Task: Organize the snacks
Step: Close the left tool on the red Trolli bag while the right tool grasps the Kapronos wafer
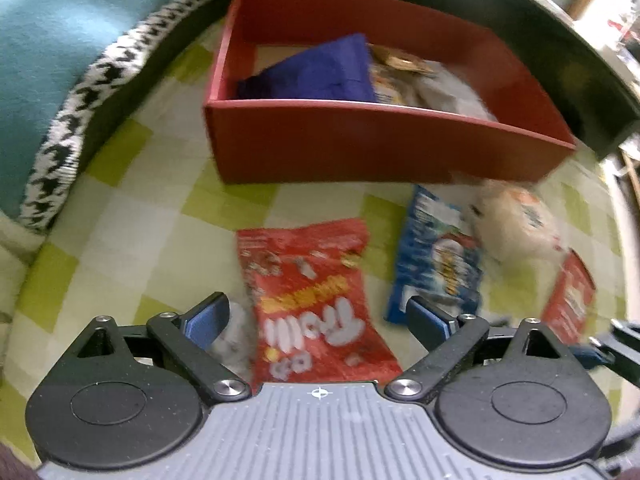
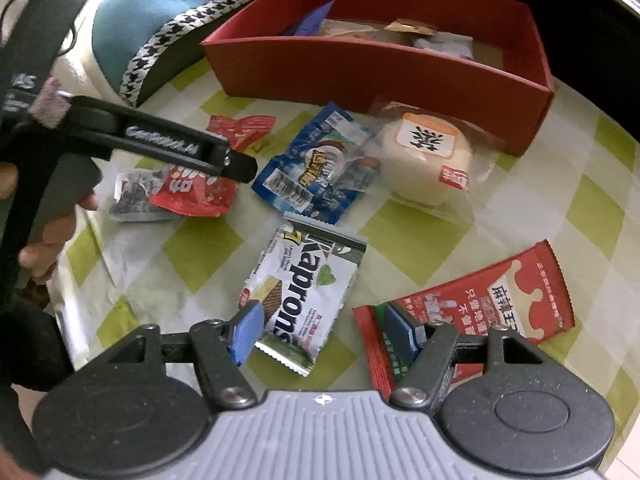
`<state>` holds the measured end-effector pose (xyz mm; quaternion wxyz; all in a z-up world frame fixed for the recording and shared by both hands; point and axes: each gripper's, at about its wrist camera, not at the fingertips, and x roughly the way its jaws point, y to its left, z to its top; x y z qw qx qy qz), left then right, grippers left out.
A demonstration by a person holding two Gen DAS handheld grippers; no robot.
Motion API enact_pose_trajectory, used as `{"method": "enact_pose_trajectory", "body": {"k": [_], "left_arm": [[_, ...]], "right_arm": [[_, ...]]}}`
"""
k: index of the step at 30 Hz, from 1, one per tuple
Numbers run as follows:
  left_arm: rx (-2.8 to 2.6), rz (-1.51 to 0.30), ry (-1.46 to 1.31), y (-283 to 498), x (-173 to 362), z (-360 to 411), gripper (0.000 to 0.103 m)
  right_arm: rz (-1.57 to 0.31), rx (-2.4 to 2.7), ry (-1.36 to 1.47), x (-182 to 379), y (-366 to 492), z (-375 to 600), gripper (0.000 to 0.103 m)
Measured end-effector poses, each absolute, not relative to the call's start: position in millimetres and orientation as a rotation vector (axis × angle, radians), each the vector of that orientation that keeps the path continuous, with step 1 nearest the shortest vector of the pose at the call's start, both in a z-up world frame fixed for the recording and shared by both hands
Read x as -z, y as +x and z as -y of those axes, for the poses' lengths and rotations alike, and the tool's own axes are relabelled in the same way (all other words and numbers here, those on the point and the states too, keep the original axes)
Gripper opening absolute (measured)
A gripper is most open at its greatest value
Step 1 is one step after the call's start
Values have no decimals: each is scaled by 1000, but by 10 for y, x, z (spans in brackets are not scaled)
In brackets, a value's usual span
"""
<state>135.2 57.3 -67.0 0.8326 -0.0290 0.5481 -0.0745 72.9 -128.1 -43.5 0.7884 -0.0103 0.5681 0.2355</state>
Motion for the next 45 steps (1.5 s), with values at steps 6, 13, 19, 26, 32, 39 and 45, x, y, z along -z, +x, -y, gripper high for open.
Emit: {"method": "enact_pose_trajectory", "body": {"k": [6,13,19,26,32,39,45], "left_arm": [[81,-1161,-18,1445,723,-386,93],[13,-1152,-34,1411,703,-341,66],[20,-1155,-76,1360,626,-442,63],[33,-1151,-120,1242,535,-581,63],[36,-1158,-128,1226,537,-585,64],[29,-1166,-127,1256,569,-574,65],[40,-1161,-121,1245,561,-558,66]], "right_arm": [[-1208,-495,3,414,763,1317,68],[-1202,-506,14,423,795,1239,68],[-1235,-500,48,519,859,1114,68],[-1219,-445,84,579,885,956,73],[-1184,-486,10,642,798,798,100],[-1180,-531,-35,672,783,762,103],[-1147,-485,-129,598,727,782,71]]}}
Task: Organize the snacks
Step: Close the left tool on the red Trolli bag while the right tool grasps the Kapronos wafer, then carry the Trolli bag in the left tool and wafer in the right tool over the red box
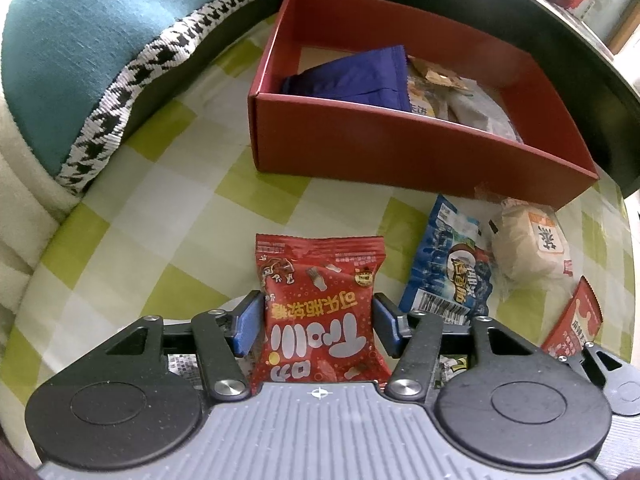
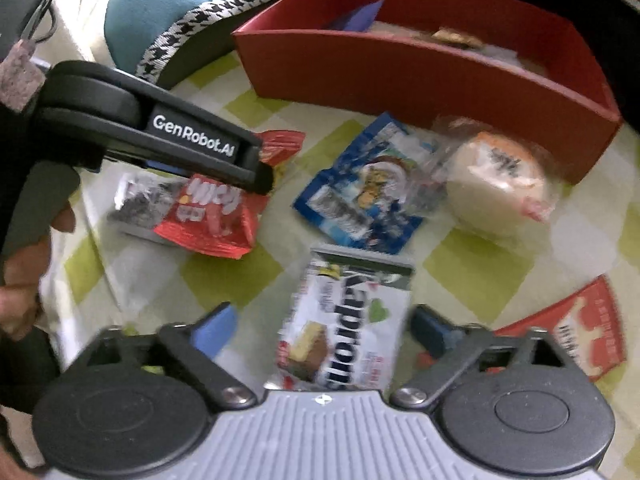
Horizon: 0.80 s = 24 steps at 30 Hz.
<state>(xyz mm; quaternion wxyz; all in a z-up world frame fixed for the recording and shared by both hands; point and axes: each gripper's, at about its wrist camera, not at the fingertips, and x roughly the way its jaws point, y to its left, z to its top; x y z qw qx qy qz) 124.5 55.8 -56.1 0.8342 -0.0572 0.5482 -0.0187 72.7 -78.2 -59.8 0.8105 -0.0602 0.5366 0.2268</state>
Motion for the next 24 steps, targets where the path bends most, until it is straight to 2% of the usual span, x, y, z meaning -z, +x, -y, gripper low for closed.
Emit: {"method": "enact_pose_trajectory", "body": {"k": [1,10,17,24], "left_arm": [[40,-1161,-119,1243,564,-556,66],[22,-1161,-89,1295,632,-464,75],[-14,-1152,-86,1360,678,-411,66],[-26,-1136,-122,1261,611,-423,64]], "right_arm": [[-1137,-477,-147,588,707,795,63],[-1089,-475,-153,465,685,906,63],[-1083,-466,-94,382,735,1014,63],[-1046,-436,-86,275,735,1112,63]]}}
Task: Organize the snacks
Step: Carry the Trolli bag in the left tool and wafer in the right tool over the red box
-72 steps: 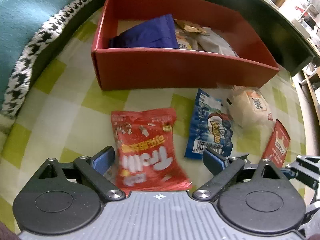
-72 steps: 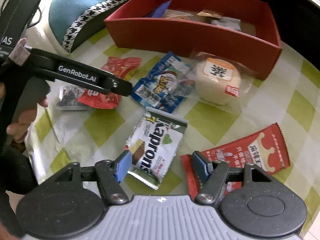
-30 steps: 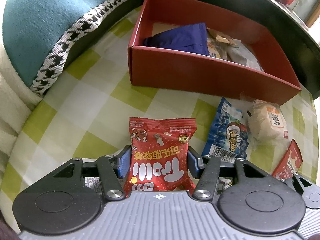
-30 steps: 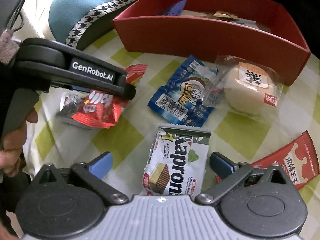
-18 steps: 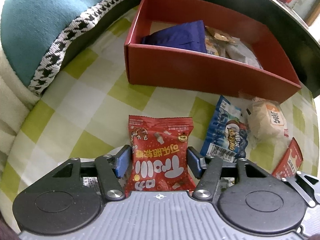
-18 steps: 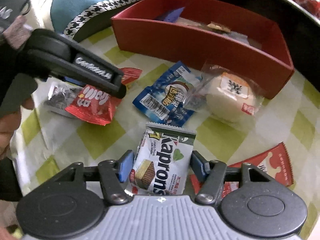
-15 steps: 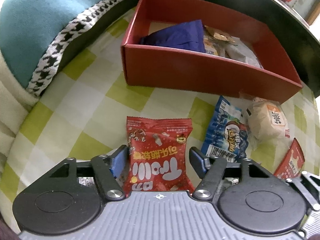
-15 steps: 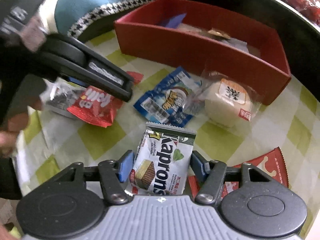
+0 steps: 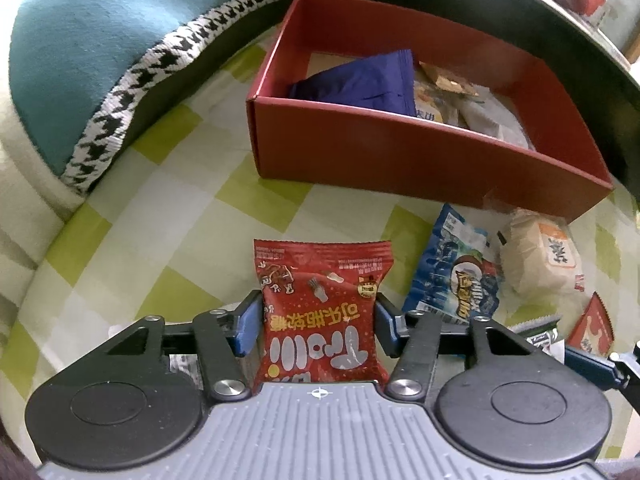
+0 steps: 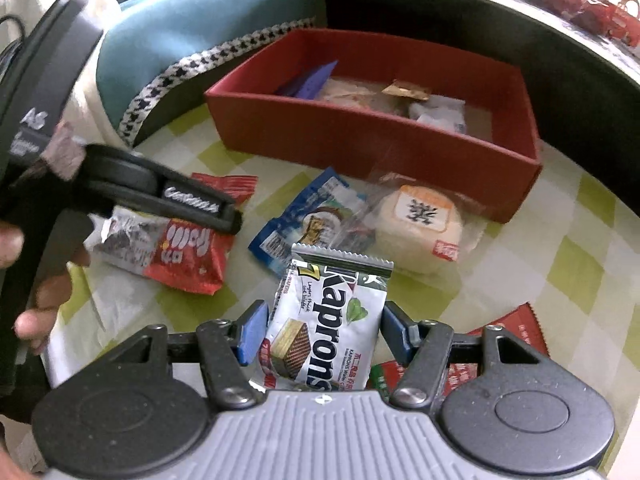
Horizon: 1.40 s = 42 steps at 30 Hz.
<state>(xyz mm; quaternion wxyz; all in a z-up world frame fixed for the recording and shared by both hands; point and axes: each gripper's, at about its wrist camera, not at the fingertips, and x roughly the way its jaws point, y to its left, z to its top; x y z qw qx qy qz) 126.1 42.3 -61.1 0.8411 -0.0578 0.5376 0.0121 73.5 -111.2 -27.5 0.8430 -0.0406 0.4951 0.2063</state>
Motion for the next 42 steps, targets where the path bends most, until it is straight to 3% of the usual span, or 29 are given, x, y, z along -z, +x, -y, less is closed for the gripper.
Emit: {"method": "enact_pose_trajectory", "body": {"k": [42], "left_arm": [[-15,-900,-151,1481,-36,-254,63]], "right_arm": [[-865,-315,89,-151,1549,1484,63]]}}
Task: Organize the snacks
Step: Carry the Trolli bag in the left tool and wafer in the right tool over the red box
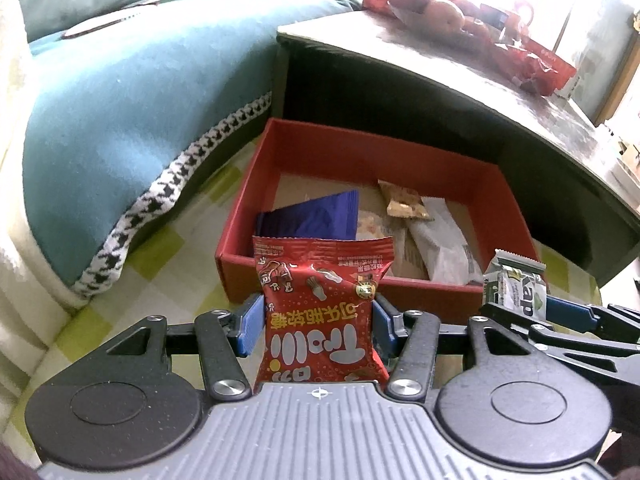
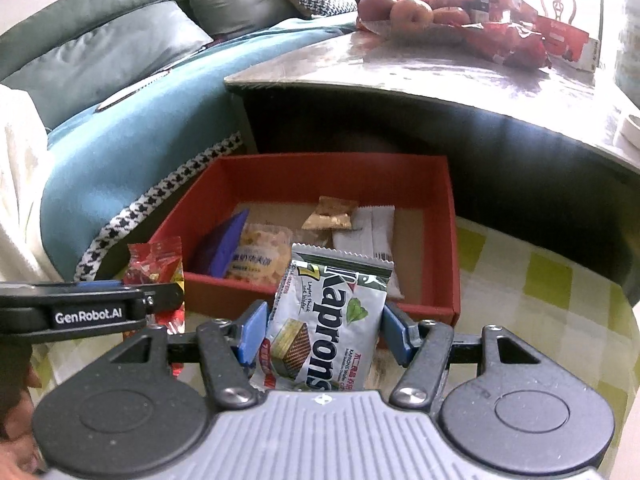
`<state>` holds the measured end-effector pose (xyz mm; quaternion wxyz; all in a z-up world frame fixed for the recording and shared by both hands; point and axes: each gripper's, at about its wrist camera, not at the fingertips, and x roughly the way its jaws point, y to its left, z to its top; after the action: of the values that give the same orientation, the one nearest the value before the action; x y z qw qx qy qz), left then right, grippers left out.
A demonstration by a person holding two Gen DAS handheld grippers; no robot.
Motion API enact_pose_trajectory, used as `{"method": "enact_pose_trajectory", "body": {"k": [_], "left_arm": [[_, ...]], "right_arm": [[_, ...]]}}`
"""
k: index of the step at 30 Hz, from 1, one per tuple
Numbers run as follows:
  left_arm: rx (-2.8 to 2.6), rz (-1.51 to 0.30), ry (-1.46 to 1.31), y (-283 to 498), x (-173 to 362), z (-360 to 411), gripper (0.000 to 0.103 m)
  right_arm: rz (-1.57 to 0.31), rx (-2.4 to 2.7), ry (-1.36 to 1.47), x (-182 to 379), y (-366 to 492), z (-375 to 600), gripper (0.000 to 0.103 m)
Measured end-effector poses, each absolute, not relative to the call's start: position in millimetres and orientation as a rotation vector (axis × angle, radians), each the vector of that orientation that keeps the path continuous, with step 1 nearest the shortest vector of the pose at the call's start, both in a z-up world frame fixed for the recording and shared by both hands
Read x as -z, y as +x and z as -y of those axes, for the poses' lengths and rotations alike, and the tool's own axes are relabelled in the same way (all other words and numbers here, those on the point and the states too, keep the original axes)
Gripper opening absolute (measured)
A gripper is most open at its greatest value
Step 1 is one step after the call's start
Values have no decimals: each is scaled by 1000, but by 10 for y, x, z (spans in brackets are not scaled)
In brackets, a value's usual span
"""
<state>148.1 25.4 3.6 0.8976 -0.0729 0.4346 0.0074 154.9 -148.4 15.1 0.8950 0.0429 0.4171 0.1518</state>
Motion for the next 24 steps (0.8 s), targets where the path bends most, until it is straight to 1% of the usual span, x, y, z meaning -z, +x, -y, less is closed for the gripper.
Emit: {"method": "enact_pose_trajectory", "body": {"k": [24], "left_arm": [[-22,-866,-148,1925,-105,-209,63]], "right_arm": [[-842,-311,100,-105,2035,1372,63]]}}
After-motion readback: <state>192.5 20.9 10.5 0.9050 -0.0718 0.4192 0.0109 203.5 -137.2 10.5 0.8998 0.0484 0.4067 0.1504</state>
